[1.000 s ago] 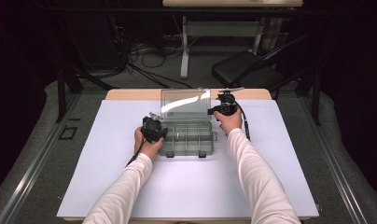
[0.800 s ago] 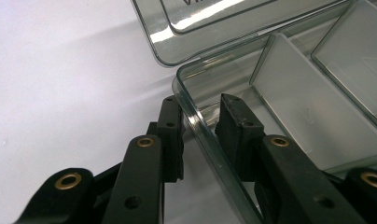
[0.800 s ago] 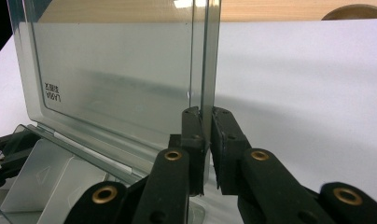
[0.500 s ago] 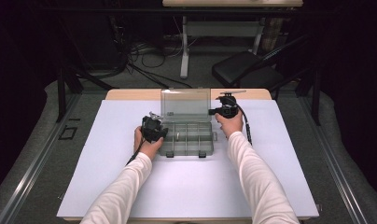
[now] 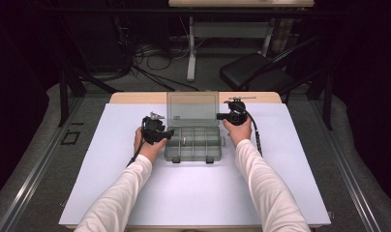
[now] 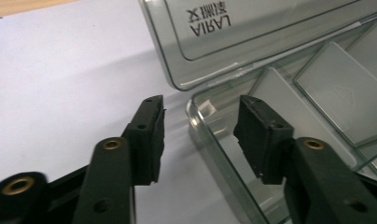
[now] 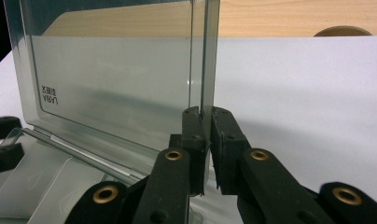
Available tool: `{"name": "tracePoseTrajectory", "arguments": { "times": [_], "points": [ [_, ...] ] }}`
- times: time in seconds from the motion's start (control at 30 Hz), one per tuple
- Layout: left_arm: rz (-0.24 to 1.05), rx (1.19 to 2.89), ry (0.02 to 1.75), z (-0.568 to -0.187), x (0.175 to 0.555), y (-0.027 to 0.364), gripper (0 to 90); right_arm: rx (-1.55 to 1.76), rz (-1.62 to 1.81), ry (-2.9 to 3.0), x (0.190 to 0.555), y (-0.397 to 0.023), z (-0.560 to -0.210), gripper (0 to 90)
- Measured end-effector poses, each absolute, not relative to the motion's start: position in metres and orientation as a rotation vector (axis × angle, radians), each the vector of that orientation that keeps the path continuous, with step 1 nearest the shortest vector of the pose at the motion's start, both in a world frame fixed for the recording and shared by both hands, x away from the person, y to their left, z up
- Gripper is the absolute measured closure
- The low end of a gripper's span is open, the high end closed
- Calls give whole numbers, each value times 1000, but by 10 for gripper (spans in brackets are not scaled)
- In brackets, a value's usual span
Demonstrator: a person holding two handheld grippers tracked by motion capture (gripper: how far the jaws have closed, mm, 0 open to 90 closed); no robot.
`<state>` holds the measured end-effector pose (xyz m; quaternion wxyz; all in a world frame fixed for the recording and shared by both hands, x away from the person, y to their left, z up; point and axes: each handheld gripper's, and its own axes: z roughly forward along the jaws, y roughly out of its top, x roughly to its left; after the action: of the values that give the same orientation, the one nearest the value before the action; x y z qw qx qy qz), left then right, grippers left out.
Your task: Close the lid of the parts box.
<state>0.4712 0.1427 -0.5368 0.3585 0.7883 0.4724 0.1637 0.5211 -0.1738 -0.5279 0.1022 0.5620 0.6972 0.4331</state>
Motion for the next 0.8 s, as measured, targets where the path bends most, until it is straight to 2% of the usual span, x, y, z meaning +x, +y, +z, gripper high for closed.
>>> {"name": "tracePoseTrajectory", "arguments": {
  "times": [0.4,0.47,0.8],
  "points": [
    [495,1963,1130,-496,491,145,413,1644,1285,2040,518,-174,-529,848],
    [481,1951,1114,-489,497,145,386,1644,1296,2030,517,-173,-530,848],
    [402,1897,1144,-464,524,148,384,1610,1315,2011,514,-173,-531,849]
  ]
}}
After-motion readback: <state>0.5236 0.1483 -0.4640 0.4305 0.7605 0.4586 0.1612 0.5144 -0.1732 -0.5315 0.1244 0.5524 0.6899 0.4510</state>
